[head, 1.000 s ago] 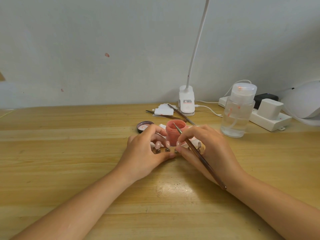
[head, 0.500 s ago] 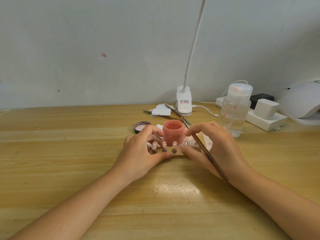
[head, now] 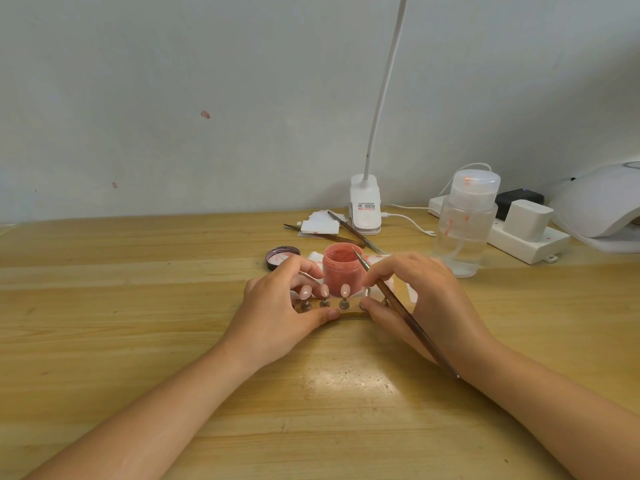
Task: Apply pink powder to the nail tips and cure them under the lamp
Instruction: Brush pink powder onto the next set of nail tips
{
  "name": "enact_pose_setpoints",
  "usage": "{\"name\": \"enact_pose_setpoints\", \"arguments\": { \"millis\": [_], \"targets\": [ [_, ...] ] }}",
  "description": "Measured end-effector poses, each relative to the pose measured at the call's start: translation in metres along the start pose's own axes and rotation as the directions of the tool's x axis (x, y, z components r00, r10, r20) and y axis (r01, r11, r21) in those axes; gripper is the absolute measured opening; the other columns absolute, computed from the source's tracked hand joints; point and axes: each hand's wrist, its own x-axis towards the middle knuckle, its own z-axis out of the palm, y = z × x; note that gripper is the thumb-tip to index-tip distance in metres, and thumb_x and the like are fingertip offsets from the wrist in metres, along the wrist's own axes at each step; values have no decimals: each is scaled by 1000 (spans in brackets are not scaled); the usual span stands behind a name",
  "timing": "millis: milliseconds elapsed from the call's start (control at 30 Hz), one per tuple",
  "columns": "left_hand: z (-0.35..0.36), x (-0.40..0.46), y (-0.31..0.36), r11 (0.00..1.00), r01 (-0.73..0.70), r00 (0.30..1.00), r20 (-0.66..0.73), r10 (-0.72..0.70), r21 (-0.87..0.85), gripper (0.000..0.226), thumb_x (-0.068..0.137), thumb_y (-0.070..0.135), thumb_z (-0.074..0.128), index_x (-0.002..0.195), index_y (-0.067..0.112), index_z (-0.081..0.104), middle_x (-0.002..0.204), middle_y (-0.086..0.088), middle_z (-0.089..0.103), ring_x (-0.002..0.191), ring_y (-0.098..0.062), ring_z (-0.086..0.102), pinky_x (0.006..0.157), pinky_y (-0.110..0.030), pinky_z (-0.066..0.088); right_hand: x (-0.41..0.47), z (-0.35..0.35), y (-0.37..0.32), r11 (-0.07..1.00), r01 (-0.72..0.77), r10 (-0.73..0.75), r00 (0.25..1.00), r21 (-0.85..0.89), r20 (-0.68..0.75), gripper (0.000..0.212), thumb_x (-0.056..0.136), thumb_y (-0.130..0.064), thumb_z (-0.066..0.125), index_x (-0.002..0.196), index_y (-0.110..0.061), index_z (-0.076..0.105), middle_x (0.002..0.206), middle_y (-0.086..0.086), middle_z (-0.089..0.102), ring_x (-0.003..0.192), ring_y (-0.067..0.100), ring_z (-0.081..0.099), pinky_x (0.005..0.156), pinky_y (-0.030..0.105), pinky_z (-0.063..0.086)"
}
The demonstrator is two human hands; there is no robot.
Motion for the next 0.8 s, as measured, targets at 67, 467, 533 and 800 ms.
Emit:
{"name": "enact_pose_setpoints", "arguments": {
  "millis": [67,467,533,800],
  "targets": [
    [0,0,1,1000,4,1000,-1,-4,15,40,62,22,82,84,31,49,77,12,65,75,-3,57,73,-7,38,0,1,-2,1000,18,-18,1000,-5,-1,15,68,-21,71,83,-20,67,83,-24,55,86,5,54,81,20,35],
    [0,-2,2,999,-23,999,-28,25,49,42,62,27,81,93,30,52,80,18,63,83,3,57,97,-40,37,-3,4,-3,999,30,-30,1000,29,-5,21,72,-21,71,88,-29,60,82,-20,63,84,-2,55,82,21,38],
    [1,-1,0,999,-13,1000,-16,14,39,43,62,29,80,94,29,52,78,16,65,83,1,57,96,-34,37,-3,4,-2,999,29,-29,1000,30,1,24,72,-20,72,89,-31,58,80,-20,64,83,-6,54,83,20,38],
    [1,-1,-2,999,-27,999,-28,28,37,44,62,27,81,95,28,53,77,13,63,78,3,57,85,-17,38,-3,5,-6,997,49,-48,999,64,-21,25,72,-10,76,88,-23,62,82,-15,65,82,1,58,83,19,42]
  ]
}}
